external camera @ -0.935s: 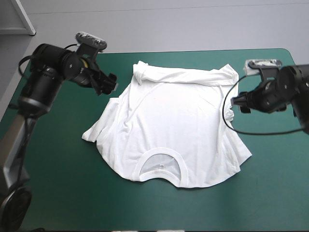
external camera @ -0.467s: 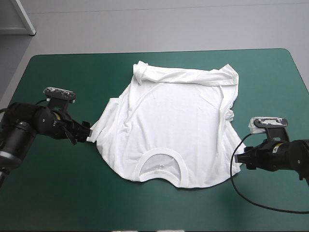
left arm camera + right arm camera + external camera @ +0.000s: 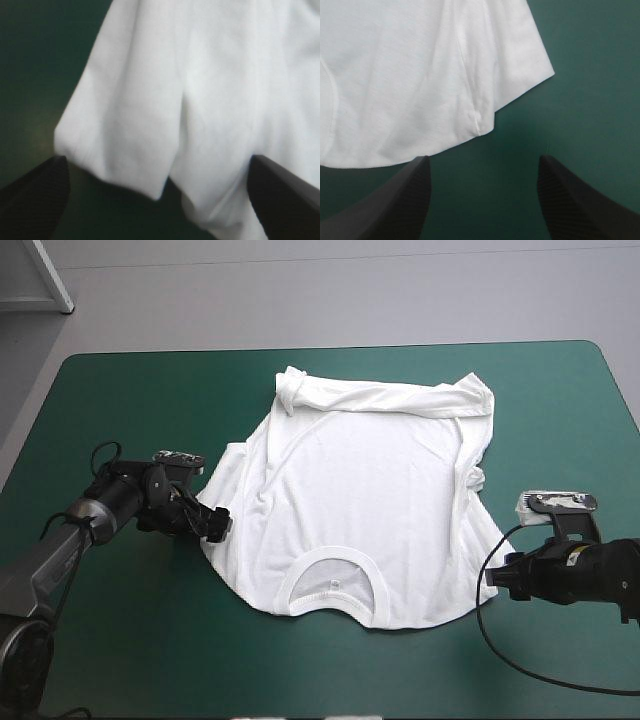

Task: Fold the cloth

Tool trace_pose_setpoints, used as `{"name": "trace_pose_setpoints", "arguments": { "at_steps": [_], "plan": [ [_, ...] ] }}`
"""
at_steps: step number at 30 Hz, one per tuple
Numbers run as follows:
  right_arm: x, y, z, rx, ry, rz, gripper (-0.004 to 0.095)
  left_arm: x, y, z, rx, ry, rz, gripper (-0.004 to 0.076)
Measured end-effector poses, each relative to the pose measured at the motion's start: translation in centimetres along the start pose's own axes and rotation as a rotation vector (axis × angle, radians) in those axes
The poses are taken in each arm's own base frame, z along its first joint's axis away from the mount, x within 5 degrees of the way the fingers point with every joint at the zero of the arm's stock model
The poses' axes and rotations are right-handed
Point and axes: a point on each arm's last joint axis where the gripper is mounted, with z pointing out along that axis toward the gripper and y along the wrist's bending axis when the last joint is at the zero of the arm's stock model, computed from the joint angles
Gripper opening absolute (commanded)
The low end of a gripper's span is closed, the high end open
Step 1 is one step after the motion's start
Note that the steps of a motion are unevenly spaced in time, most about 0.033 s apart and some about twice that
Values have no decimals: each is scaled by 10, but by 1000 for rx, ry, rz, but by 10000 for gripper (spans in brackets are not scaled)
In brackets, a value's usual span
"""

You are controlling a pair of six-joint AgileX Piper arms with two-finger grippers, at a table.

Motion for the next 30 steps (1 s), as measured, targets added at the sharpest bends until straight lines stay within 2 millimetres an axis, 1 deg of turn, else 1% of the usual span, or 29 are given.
{"name": "trace_pose_setpoints", "arguments": {
  "at_steps": [3,4,5,7,9,12,13,15,18,22,25,28,30],
  "plan": [
    [0,0,0,1,2,-1,576,-3,-1,18,22,30,-4,580],
    [0,0,0,1,2,-1,576,-3,-1,20,25,32,0,549],
    [0,0,0,1,0,-1,576,-3,-1,22,26,40,9,501],
    [-1,0,0,1,-10,0,576,-4,1,25,26,59,26,372],
    [-2,0,2,2,-17,0,576,-4,2,27,26,71,37,221],
    [-5,-1,8,3,3,4,576,-6,2,29,43,64,46,17],
    [-7,-2,12,4,18,5,575,-7,1,29,47,60,51,-6],
    [-10,-3,21,5,44,11,575,-7,0,29,58,54,51,-10],
    [-13,-5,41,6,89,25,575,-8,0,30,63,51,52,-10],
    [-12,-8,72,11,151,76,575,-8,0,30,65,50,52,-10],
    [-9,-7,93,-20,186,122,575,-8,1,30,66,50,49,-10],
    [-11,-4,108,-69,191,164,575,-8,0,30,68,49,50,-10],
    [-14,-3,115,-90,187,191,545,-8,0,30,68,49,51,-10]
  ]
}}
